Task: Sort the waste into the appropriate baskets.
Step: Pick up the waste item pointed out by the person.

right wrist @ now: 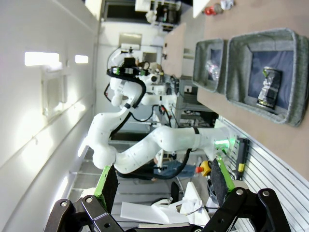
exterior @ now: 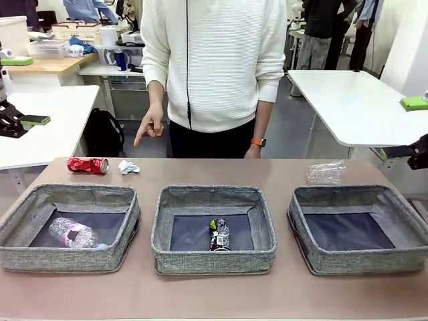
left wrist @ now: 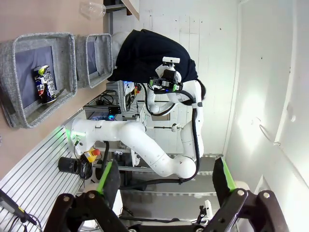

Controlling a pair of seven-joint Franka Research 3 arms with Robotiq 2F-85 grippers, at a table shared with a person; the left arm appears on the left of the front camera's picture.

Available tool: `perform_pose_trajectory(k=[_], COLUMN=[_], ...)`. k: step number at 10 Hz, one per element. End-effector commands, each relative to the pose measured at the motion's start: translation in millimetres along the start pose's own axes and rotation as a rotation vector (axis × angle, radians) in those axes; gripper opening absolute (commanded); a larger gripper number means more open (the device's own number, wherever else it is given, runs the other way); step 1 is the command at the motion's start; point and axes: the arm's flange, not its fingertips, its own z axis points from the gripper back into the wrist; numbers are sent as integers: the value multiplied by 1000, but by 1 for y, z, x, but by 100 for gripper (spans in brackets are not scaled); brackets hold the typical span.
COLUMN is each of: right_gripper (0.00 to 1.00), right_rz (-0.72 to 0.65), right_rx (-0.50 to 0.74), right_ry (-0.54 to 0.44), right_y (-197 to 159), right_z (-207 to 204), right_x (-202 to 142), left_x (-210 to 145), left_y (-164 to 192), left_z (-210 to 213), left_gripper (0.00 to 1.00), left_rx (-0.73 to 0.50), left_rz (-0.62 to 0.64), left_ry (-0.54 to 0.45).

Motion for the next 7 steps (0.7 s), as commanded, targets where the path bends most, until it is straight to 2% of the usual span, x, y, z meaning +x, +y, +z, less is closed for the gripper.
perform_pose_trajectory(k=[1, 3, 4, 5, 6, 7], right_gripper=[100, 100, 100, 100, 100, 100], right_rz=[-5, -5, -5, -5, -5, -5], right_rx=[-5, -5, -5, -5, -5, -5], right_ry=[8, 8, 8, 8, 8, 8], right_y=[4, 4, 4, 4, 4, 4], right_z=[1, 1, 1, 1, 1, 1], right_x=[1, 1, 1, 1, 1, 1], left_x=[0, 0, 9, 24, 41, 54], left_y=[-2, 0, 11, 29, 44, 52], left_z=[-2, 0, -23, -48, -64, -75], left_gripper=[100, 100, 100, 100, 100, 100], left_rx=[-27, 0, 620, 1009, 1316, 1520], left_rz=[-15, 0, -241, -374, -470, -570], left_ry=[1, 0, -440, -491, -640, -694])
